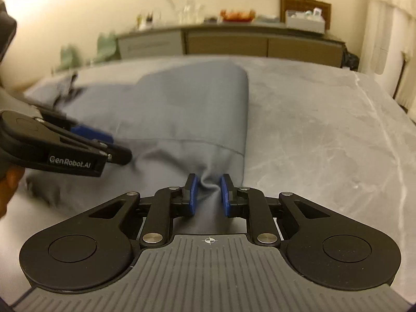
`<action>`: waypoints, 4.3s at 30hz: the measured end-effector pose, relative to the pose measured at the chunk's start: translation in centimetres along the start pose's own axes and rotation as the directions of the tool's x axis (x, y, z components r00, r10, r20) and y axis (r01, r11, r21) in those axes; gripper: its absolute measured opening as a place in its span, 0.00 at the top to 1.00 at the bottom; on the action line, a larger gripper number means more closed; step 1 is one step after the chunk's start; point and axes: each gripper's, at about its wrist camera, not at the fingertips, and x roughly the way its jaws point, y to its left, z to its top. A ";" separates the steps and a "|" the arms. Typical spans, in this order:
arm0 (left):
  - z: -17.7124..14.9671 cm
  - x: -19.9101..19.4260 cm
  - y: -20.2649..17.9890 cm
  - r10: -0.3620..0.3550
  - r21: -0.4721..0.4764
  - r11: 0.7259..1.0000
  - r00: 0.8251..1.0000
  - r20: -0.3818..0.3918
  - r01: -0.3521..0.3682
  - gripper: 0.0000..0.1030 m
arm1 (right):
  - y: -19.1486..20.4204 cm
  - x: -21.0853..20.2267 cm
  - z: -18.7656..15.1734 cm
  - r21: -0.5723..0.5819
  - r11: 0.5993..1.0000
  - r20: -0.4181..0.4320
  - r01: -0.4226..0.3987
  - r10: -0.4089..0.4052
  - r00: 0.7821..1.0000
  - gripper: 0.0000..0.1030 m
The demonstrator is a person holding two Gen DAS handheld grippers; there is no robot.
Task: Fold clothes
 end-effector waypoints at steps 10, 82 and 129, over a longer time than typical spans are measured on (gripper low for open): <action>1.8 -4.6 2.4 -0.076 -0.109 0.990 0.994 0.076 0.084 0.36 | -1.0 -1.4 -1.4 0.078 0.996 0.087 -0.050 0.043 0.995 0.35; -12.4 -7.3 15.1 -0.012 -0.201 0.979 0.999 0.031 0.018 0.44 | 10.4 5.4 2.1 0.048 0.985 0.009 -0.167 0.167 0.986 0.41; 6.6 -6.1 9.9 -0.079 -0.191 0.979 0.997 -0.014 0.075 0.12 | 8.6 5.9 7.2 -0.132 0.979 0.007 -0.158 0.160 0.987 0.95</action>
